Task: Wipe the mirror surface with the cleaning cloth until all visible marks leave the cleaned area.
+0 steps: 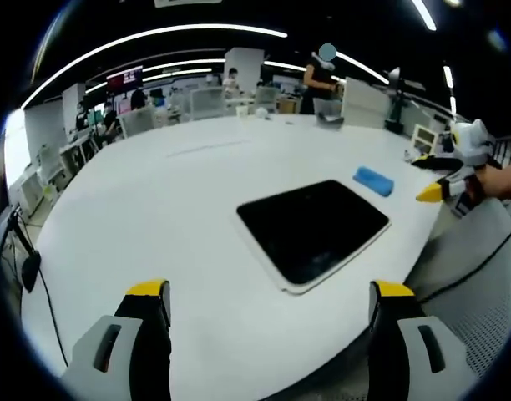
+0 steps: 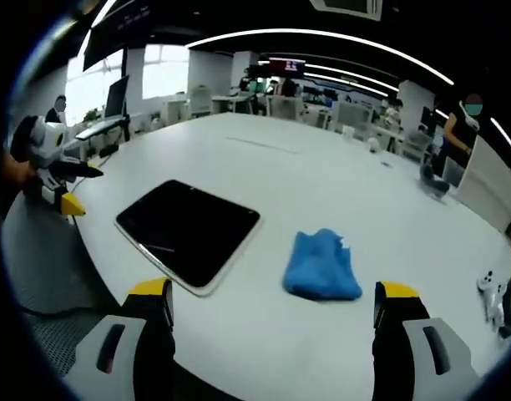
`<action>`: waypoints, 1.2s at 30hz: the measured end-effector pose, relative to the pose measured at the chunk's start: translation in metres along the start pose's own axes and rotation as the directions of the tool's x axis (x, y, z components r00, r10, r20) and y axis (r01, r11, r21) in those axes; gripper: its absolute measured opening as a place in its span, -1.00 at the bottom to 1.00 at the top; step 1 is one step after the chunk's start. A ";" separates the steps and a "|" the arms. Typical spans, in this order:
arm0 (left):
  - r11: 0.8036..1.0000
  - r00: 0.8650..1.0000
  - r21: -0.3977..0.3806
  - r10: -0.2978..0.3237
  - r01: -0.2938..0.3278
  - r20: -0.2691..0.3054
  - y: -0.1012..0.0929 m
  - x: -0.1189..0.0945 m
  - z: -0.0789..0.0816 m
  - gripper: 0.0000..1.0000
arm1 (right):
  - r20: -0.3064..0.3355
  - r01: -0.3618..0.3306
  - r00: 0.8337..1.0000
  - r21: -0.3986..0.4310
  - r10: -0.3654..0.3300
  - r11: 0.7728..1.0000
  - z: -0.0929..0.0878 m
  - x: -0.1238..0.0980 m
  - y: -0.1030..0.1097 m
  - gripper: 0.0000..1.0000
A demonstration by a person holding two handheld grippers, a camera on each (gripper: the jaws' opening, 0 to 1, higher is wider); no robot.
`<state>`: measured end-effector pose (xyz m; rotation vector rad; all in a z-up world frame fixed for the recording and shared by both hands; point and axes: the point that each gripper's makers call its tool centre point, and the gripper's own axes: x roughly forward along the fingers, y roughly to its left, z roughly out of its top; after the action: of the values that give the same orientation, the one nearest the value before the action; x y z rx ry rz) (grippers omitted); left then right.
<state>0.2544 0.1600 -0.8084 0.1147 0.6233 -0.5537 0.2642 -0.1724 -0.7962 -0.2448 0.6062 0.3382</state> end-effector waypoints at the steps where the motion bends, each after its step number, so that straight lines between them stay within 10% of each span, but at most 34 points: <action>1: 1.000 1.000 -0.002 0.005 -0.005 0.008 0.001 -0.001 0.001 0.99 | 0.003 0.000 1.000 0.013 0.000 1.000 0.000 0.000 -0.001 1.00; 36: 1.000 0.999 -0.008 0.029 -0.029 0.024 0.007 -0.001 0.003 0.99 | -0.006 -0.012 1.000 0.016 0.012 1.000 0.005 -0.005 0.001 1.00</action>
<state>0.2590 0.1658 -0.8053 0.1098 0.5997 -0.5239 0.2630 -0.1705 -0.7894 -0.2268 0.6160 0.3446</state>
